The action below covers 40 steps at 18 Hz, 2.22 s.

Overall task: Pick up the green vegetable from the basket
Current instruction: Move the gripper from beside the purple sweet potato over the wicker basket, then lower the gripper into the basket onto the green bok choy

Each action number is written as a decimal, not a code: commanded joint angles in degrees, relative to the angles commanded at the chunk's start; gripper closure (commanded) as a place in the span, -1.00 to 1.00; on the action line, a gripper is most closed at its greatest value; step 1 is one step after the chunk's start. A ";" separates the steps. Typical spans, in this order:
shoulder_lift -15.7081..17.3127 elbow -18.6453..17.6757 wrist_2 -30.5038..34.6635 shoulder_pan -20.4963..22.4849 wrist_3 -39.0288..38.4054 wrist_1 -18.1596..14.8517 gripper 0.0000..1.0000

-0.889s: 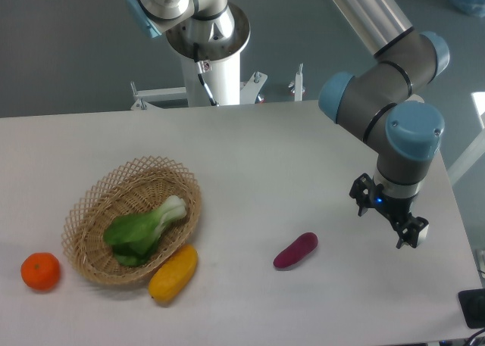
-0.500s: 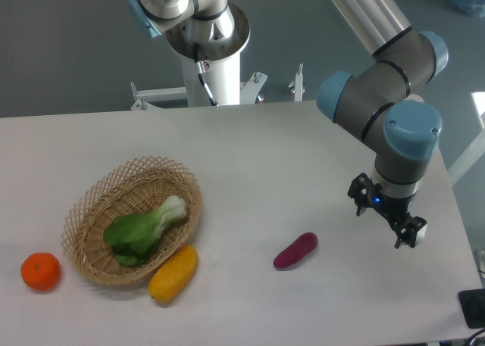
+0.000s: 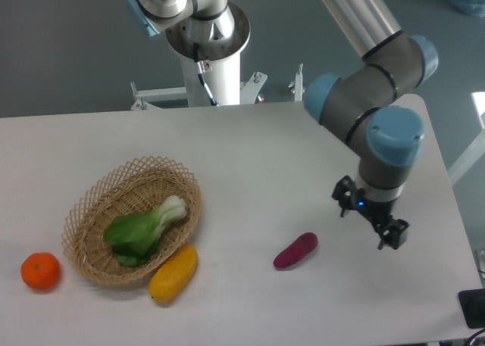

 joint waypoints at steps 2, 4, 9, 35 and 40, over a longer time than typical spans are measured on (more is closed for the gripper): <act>2.01 -1.40 0.09 -1.84 -3.42 -0.18 -1.00; 3.77 -4.38 -0.52 -4.65 -6.50 0.00 -1.00; 7.47 -8.61 -6.22 -10.81 -13.80 0.00 -1.00; 5.10 -17.85 -1.15 -27.61 -30.95 3.95 -1.00; 3.96 -17.76 0.70 -28.31 -31.12 4.22 -1.00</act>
